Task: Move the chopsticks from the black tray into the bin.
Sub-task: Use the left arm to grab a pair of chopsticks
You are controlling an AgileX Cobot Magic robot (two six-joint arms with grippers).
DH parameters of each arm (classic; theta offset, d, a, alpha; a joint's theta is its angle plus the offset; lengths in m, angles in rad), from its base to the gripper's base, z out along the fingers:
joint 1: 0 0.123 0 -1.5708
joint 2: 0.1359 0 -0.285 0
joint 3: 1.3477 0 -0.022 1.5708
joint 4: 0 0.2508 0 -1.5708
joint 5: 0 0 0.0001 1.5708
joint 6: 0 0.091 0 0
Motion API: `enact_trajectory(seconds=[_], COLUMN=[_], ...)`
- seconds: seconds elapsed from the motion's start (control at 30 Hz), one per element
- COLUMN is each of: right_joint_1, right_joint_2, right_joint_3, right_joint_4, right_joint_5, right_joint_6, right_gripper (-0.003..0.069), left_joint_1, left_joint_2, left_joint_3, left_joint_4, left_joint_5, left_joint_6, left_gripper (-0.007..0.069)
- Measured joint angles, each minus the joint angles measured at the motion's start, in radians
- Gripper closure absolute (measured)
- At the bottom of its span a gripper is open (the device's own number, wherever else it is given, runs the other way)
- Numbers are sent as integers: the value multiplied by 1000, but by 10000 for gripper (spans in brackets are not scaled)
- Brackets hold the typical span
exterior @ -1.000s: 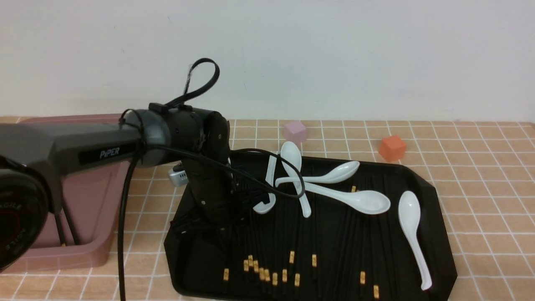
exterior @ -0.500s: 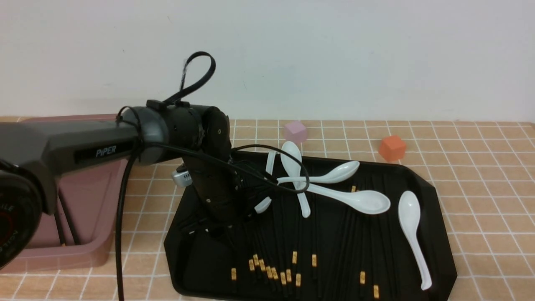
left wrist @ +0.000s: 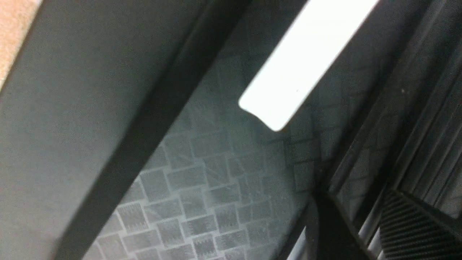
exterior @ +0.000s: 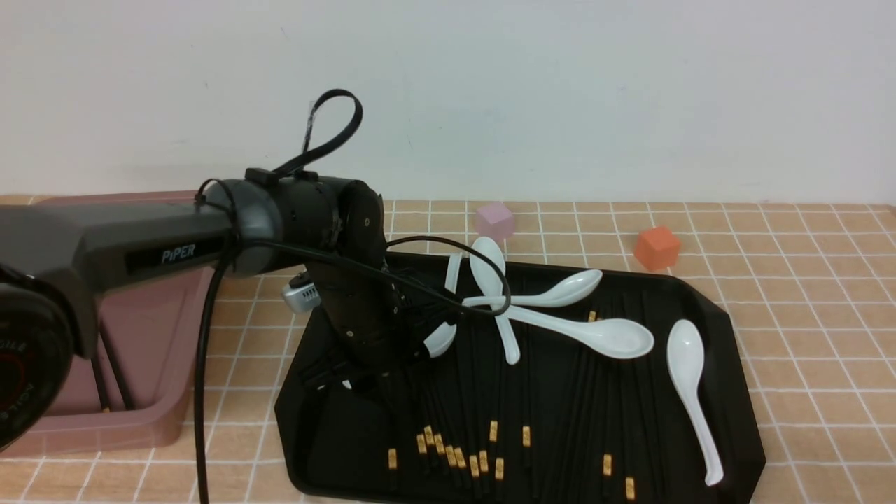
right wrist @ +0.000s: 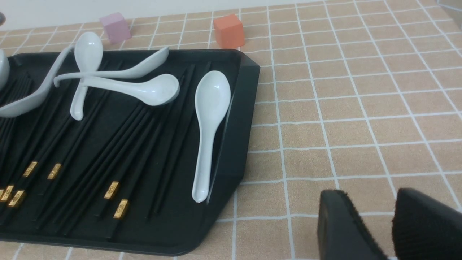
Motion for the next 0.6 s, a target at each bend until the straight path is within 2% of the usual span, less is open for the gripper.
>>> enact_trajectory(seconds=[0.27,0.43,0.6], right_joint_1=[0,0,0], right_joint_2=[0,0,0], right_joint_3=[0,0,0], right_joint_4=[0,0,0], right_joint_5=[0,0,0], right_joint_6=[0,0,0], right_gripper=[419,419,419], left_joint_1=[0,0,0], left_joint_2=[1,3,4], left_joint_3=[-1,-1,-1], left_joint_4=[2,68,109], left_joint_5=[-39,-43,-38], left_joint_6=[-104,-193,-233], left_gripper=[382,382,382])
